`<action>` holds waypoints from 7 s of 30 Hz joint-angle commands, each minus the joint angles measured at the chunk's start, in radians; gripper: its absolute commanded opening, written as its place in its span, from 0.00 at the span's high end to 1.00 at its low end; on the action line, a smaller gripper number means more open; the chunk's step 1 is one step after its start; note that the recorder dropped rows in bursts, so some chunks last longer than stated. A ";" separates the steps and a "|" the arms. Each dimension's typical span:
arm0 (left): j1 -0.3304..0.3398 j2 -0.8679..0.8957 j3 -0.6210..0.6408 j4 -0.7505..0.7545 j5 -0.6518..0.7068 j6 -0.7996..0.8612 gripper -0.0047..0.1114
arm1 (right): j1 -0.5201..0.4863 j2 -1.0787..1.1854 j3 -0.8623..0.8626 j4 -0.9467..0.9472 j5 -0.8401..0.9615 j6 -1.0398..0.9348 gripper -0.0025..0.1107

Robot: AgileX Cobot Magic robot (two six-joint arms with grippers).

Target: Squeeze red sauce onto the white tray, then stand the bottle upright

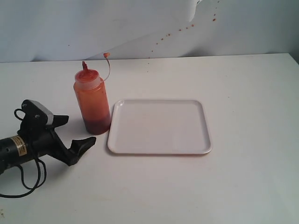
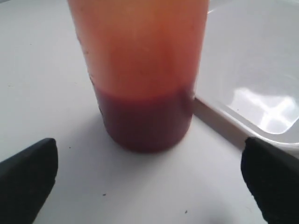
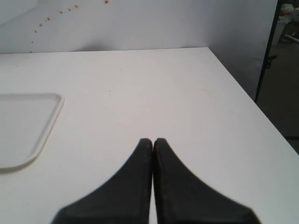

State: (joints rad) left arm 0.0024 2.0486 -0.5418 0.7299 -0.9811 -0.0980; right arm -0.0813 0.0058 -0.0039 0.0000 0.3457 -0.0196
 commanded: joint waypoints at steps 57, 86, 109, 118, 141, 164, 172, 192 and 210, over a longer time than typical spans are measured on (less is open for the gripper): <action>-0.003 0.140 -0.180 0.158 -0.186 -0.053 0.06 | 0.003 -0.006 0.004 -0.006 -0.003 -0.002 0.98; -0.007 0.280 -0.384 0.192 -0.050 -0.211 0.06 | 0.003 -0.006 0.004 -0.006 -0.003 -0.002 0.98; -0.001 0.214 -0.365 0.229 -0.027 -0.188 0.96 | 0.003 -0.006 0.004 -0.006 -0.003 -0.002 0.98; -0.001 0.027 -0.303 0.229 0.118 -0.188 0.96 | 0.003 -0.006 0.004 -0.006 -0.003 -0.002 0.98; -0.194 -0.114 -0.288 -0.119 0.283 0.514 0.96 | 0.003 -0.006 0.004 0.036 -0.400 0.004 0.98; -0.342 -0.165 -0.452 -0.664 0.048 1.930 0.96 | 0.121 1.176 -0.782 -1.462 -1.192 1.542 0.98; -0.342 -0.165 -0.452 -0.540 -0.043 2.083 0.96 | 0.133 1.673 -1.211 -1.587 -1.414 1.703 0.25; -0.344 -0.163 -0.452 -0.360 -0.174 2.192 0.96 | 0.338 1.966 -1.483 -1.744 -1.225 1.651 0.14; -0.344 -0.115 -0.506 -0.362 -0.178 2.192 0.96 | 0.431 1.973 -1.487 -1.744 -1.089 1.601 0.17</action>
State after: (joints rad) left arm -0.3367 1.9244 -1.0239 0.3911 -1.1084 2.1130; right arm 0.3474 1.9784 -1.4837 -1.7459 -0.8212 1.5900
